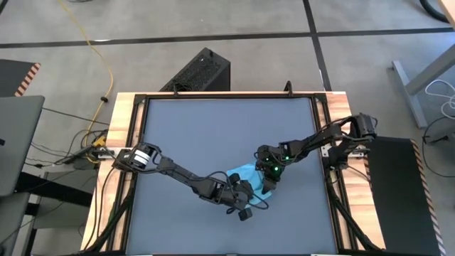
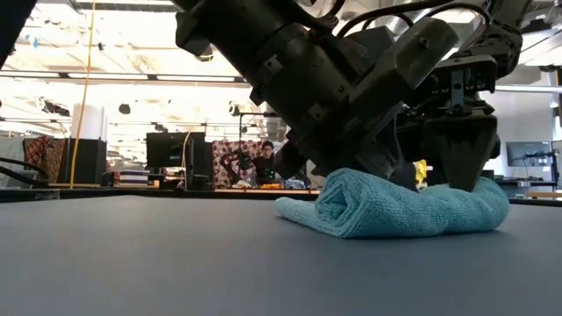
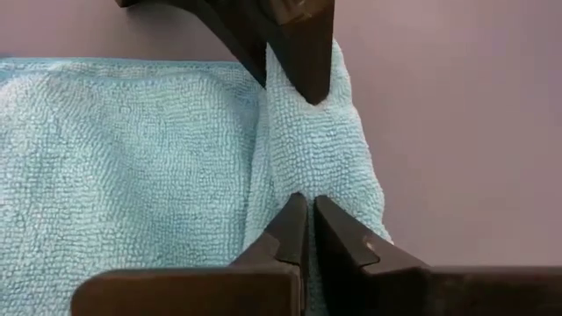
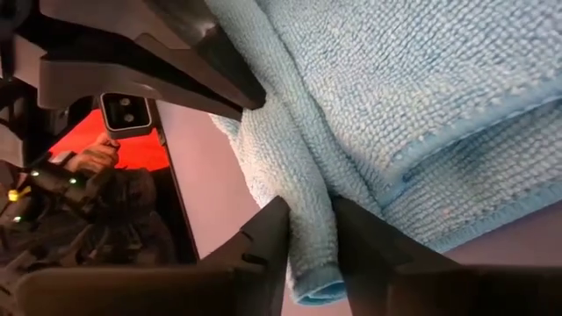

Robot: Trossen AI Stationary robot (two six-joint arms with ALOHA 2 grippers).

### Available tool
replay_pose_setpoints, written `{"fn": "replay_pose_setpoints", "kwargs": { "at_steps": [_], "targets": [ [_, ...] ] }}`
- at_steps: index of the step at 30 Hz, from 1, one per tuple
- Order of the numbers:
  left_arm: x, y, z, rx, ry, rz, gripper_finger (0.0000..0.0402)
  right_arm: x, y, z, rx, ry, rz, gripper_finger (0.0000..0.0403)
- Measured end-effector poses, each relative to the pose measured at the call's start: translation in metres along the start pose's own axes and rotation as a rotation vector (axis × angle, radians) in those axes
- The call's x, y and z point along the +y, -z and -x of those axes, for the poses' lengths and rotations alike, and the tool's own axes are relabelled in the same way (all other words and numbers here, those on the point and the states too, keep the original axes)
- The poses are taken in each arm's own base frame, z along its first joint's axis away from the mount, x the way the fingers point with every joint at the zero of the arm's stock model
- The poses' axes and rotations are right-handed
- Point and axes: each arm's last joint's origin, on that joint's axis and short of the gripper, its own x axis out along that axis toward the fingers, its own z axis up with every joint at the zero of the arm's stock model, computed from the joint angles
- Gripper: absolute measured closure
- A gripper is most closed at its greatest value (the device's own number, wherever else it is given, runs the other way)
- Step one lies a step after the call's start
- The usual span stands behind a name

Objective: Roll towel into tight, uniform cylinder
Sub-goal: Roll the blue microfiber cloth

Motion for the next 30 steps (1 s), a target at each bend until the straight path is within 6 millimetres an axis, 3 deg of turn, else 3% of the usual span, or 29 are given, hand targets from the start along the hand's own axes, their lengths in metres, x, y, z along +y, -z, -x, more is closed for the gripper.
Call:
{"fn": "replay_pose_setpoints", "kwargs": {
  "at_steps": [9,17,20,25,30],
  "targets": [
    [0.000,0.000,0.000,0.003,-0.002,0.016,0.0401,-0.001,0.000,0.007,0.051,-0.068,-0.031,0.0262],
    [0.001,0.001,0.000,0.011,-0.007,0.024,0.0401,0.006,0.008,0.038,-0.001,0.018,0.037,0.0268],
    [0.001,0.001,0.000,0.011,-0.008,0.024,0.0401,0.019,0.015,0.048,-0.059,0.073,0.158,0.0268],
    [0.003,0.000,-0.001,0.011,-0.010,0.027,0.0401,0.056,0.033,0.055,-0.174,0.094,0.454,0.0268],
    [0.007,-0.002,-0.003,0.017,-0.003,0.014,0.0401,0.084,0.063,0.039,-0.207,0.194,0.842,0.0268]
  ]
}}
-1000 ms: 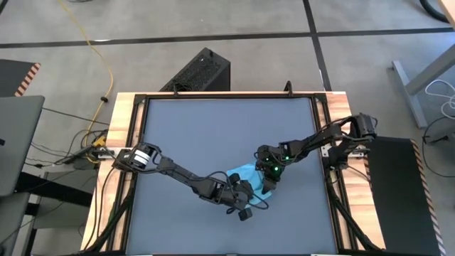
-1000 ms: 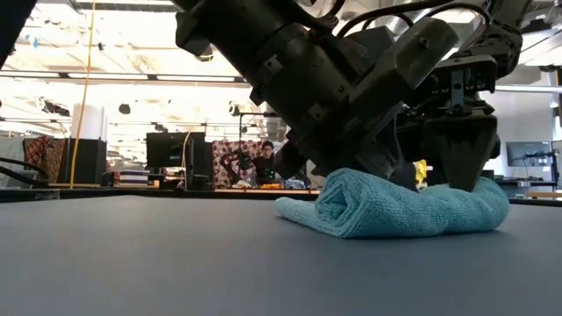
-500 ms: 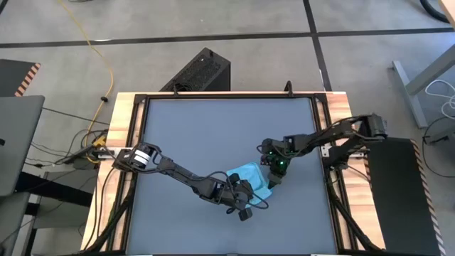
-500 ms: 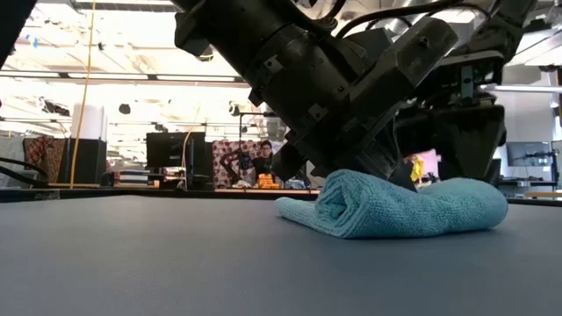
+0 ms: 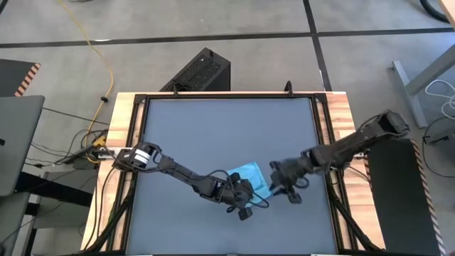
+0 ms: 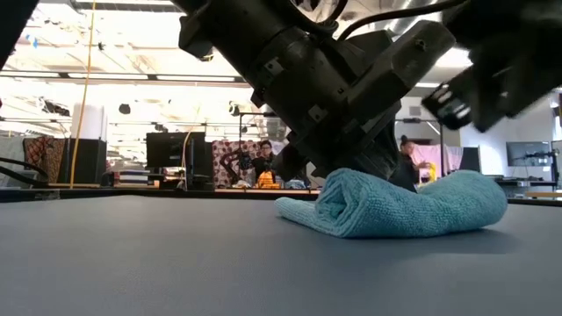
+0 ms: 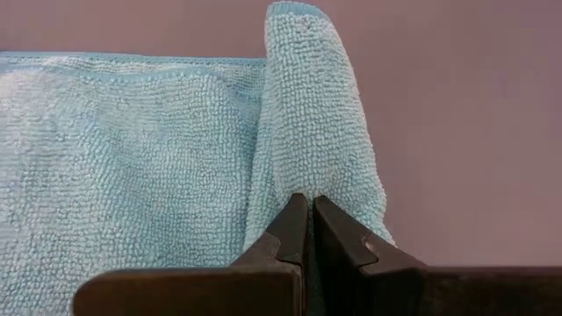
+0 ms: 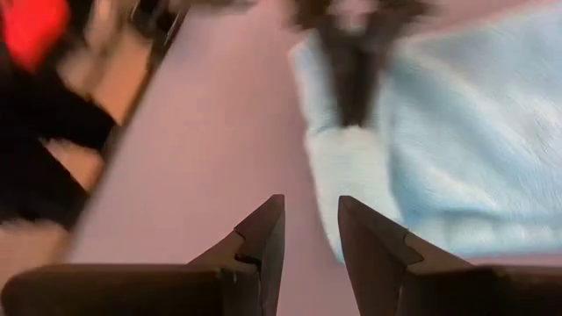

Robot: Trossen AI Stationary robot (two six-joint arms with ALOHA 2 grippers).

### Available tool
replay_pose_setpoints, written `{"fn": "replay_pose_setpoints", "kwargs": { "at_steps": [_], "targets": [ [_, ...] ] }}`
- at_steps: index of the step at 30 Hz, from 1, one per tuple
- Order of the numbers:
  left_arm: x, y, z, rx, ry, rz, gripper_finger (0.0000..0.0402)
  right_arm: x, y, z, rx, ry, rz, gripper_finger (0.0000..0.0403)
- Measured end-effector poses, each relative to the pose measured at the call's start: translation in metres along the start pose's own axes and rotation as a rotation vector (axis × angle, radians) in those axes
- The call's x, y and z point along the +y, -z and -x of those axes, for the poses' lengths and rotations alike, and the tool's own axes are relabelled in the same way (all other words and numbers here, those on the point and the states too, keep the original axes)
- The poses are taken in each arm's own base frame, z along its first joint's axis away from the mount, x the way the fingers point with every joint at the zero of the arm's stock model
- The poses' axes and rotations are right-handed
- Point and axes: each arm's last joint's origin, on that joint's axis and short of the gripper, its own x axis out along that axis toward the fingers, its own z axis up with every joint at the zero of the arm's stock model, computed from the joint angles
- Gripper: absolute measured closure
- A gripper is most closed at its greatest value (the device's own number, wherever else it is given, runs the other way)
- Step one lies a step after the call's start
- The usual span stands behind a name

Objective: Roll towel into tight, uniform cylinder
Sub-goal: Roll the blue microfiber cloth

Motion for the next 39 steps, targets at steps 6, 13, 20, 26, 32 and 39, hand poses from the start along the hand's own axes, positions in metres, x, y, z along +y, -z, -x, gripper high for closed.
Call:
{"fn": "replay_pose_setpoints", "kwargs": {
  "at_steps": [6,13,20,26,32,39],
  "targets": [
    [0.006,-0.004,-0.003,0.015,0.024,-0.006,0.0401,0.029,0.013,-0.023,0.051,0.190,0.357,0.0263],
    [0.010,-0.009,-0.005,0.014,0.050,-0.014,0.0401,0.029,0.025,-0.043,0.127,0.300,0.407,0.0221],
    [0.013,-0.010,-0.006,0.019,0.055,-0.009,0.0401,0.027,0.031,-0.064,0.143,0.299,0.413,0.0191],
    [0.012,-0.009,-0.006,0.026,0.058,-0.007,0.0401,0.018,0.038,-0.078,0.187,0.335,0.337,0.0211],
    [0.001,-0.002,-0.001,0.013,0.058,-0.006,0.0401,0.011,0.036,-0.077,0.193,0.283,0.230,0.0310],
    [-0.002,0.029,0.004,-0.106,0.071,0.103,0.0401,-0.003,0.030,-0.068,0.211,0.155,0.056,0.0367]
  ]
}}
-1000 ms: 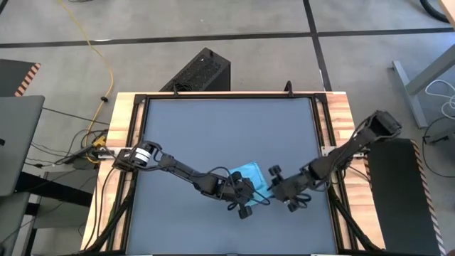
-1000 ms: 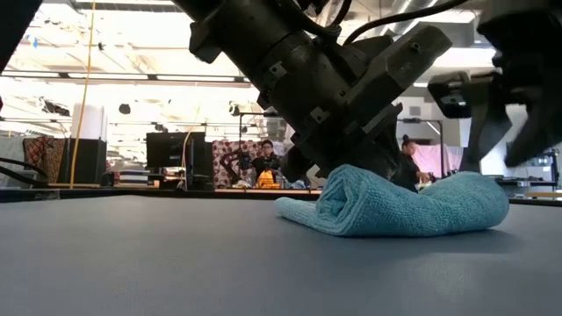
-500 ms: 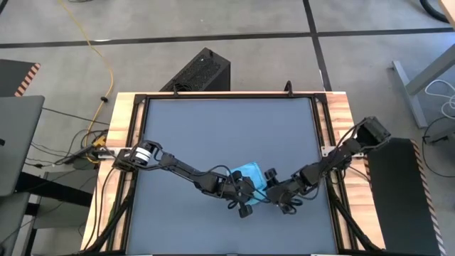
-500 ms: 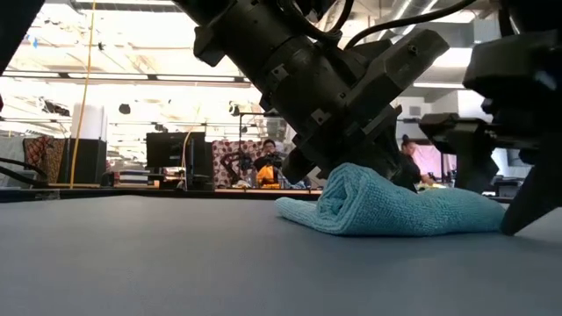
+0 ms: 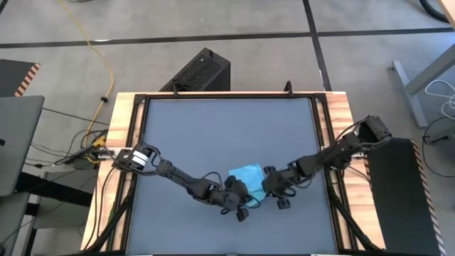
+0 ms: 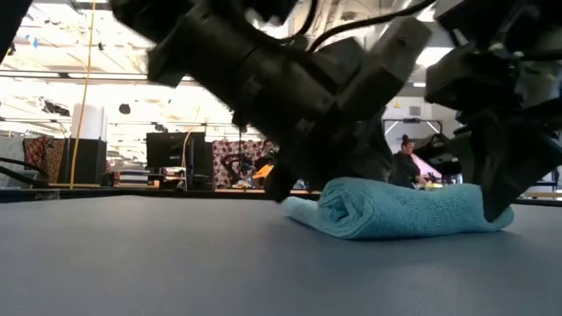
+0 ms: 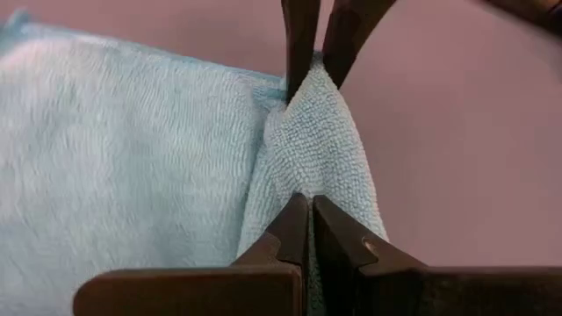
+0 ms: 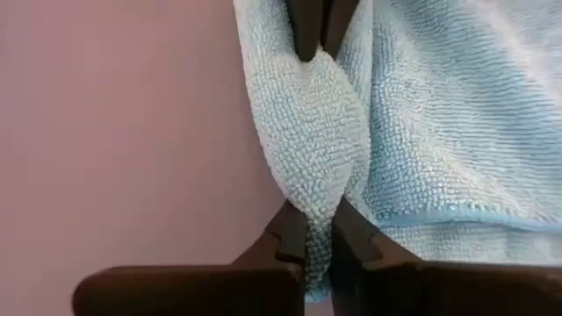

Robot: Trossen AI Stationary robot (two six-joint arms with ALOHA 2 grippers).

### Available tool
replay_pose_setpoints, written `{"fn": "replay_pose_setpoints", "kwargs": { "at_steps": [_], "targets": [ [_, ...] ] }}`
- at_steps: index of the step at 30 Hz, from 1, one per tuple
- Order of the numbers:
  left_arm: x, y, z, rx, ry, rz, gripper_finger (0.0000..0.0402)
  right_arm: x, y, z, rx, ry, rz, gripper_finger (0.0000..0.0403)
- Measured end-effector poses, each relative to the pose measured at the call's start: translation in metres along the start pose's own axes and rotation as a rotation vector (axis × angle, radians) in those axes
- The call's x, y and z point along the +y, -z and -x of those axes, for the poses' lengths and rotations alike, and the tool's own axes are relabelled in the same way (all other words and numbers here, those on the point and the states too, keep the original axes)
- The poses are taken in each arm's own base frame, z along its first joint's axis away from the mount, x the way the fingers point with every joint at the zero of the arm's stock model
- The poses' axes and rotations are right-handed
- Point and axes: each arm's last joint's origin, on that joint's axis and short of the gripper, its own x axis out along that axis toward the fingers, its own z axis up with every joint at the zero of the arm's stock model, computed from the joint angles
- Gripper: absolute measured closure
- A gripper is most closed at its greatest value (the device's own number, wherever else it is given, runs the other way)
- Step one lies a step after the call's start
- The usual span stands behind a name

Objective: Roll towel into tight, uniform cylinder
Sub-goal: Roll the blue microfiber cloth

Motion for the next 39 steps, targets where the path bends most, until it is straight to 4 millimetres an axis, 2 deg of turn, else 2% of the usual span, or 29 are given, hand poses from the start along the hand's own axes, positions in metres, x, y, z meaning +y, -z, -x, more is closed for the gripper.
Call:
{"fn": "replay_pose_setpoints", "kwargs": {
  "at_steps": [4,7,11,15,22,29,39],
  "targets": [
    [0.006,0.016,0.003,-0.039,0.026,0.094,0.0401,-0.013,-0.002,0.001,0.015,-0.104,-0.123,0.0367],
    [0.010,0.021,0.005,-0.094,0.054,0.135,0.0401,-0.022,-0.002,0.002,0.021,-0.142,-0.199,0.0367],
    [0.013,0.017,0.005,-0.141,0.072,0.166,0.0401,-0.034,-0.002,0.004,0.030,-0.190,-0.300,0.0364],
    [0.014,0.005,0.009,-0.202,0.056,0.129,0.0401,-0.044,-0.001,0.006,0.046,-0.206,-0.371,0.0363],
    [0.020,-0.014,0.022,-0.186,-0.034,0.034,0.0401,-0.055,0.002,0.007,0.067,-0.230,-0.466,0.0361],
    [0.017,-0.035,0.041,-0.225,-0.068,-0.044,0.0401,-0.064,0.004,0.006,0.074,-0.232,-0.562,0.0360],
    [0.018,-0.017,0.031,-0.085,0.002,0.006,0.0401,-0.075,0.006,-0.015,0.162,-0.300,-0.674,0.0360]
  ]
}}
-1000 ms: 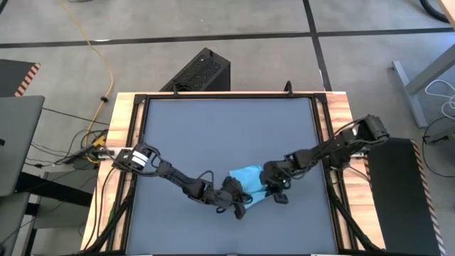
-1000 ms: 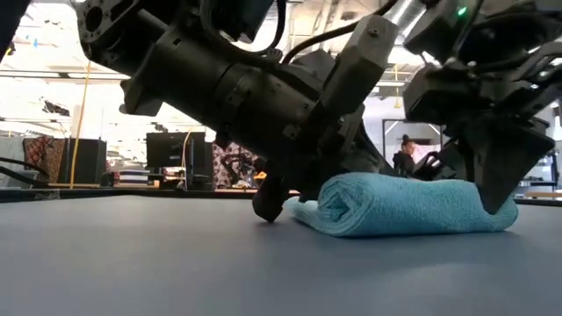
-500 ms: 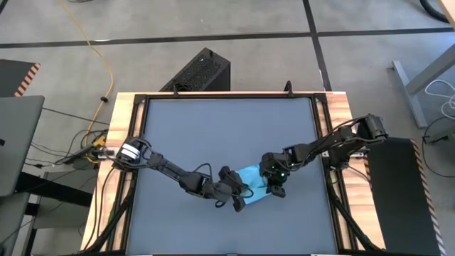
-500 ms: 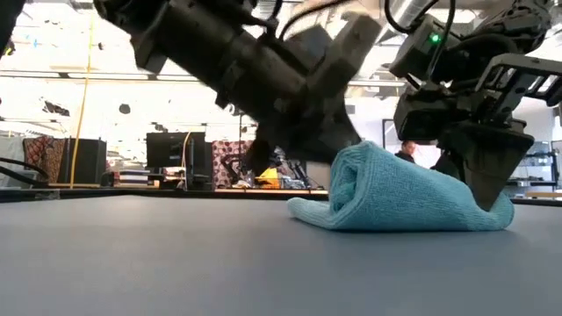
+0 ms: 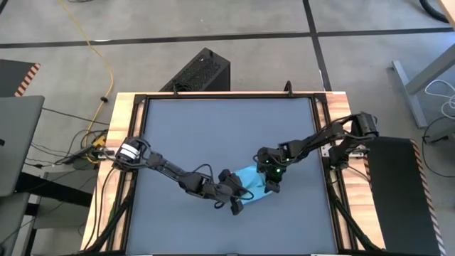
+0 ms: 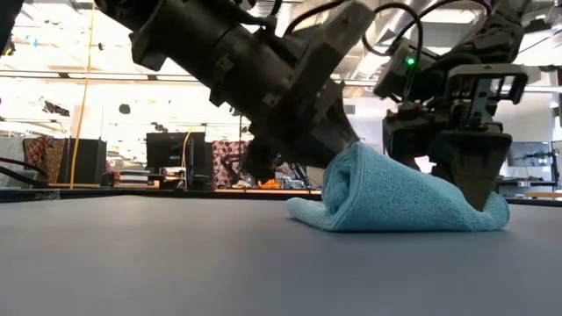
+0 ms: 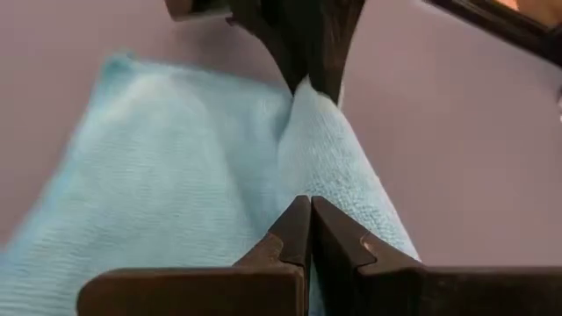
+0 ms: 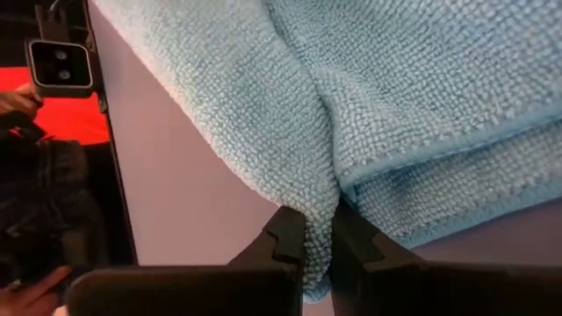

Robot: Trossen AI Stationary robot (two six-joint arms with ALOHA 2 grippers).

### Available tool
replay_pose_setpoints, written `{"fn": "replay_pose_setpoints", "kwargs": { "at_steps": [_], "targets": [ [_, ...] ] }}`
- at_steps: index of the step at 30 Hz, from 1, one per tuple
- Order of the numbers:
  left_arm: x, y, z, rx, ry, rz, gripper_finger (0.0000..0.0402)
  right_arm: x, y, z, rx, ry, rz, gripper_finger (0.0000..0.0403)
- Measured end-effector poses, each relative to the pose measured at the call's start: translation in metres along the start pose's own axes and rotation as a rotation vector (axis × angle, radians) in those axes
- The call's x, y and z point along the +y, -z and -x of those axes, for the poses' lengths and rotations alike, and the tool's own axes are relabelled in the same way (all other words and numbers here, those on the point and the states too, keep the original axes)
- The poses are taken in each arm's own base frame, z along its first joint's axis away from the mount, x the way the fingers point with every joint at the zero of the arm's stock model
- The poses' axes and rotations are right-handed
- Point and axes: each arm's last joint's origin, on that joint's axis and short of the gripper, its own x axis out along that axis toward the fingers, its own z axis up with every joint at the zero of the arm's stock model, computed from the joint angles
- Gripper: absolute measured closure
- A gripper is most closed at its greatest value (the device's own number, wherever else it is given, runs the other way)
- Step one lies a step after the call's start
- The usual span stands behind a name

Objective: Roll towel into tight, uniform cylinder
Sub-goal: Roll the blue microfiber cloth

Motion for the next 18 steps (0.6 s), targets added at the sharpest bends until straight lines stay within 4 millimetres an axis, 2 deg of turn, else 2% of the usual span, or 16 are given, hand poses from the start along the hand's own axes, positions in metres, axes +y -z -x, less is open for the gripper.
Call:
{"fn": "replay_pose_setpoints", "kwargs": {
  "at_steps": [10,14,18],
  "targets": [
    [-0.013,0.031,0.012,0.155,-0.038,-0.026,0.0402,0.004,-0.015,0.009,-0.048,0.015,-0.054,0.0359],
    [-0.016,0.033,0.016,0.119,-0.086,-0.054,0.0401,0.003,-0.014,0.009,-0.043,0.025,-0.073,0.0359],
    [-0.018,0.021,0.027,0.077,-0.122,-0.105,0.0401,0.003,-0.014,0.009,-0.038,0.032,-0.087,0.0359]
  ]
}}
